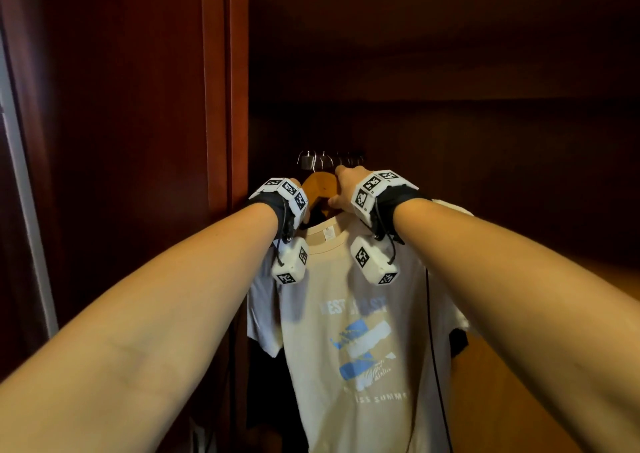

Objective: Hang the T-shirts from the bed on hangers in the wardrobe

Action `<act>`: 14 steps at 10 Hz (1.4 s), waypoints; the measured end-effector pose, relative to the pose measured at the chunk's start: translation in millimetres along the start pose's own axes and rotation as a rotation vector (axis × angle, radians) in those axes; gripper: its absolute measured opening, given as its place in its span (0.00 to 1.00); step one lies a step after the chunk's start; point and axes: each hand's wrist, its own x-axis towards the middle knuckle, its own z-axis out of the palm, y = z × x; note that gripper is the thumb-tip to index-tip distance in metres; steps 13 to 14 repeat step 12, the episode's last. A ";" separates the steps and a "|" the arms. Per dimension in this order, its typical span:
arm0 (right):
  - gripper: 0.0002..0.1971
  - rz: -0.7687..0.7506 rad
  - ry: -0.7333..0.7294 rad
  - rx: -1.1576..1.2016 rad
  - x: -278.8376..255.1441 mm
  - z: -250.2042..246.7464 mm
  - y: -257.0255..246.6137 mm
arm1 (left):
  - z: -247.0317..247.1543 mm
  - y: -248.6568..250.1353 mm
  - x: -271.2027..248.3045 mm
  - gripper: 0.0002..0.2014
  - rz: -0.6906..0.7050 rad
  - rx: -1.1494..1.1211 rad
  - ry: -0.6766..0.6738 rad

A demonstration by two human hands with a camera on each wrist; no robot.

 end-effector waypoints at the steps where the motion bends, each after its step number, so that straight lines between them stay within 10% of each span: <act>1: 0.32 0.014 -0.034 -0.016 2.1 6.1 1.2 | 1.8 0.0 0.9 0.26 0.030 0.052 -0.027; 5: 0.33 -0.038 -0.138 -0.045 -4.0 27.8 8.9 | 3.9 7.7 7.3 0.06 0.065 0.434 -0.196; 9: 0.19 -0.009 -0.116 0.105 -13.3 48.0 6.2 | 37.2 0.5 23.9 0.20 -0.244 -0.013 -0.077; 14: 0.23 0.030 -0.089 0.073 -68.9 32.9 15.1 | 32.8 -14.0 1.7 0.26 0.038 -0.125 -0.055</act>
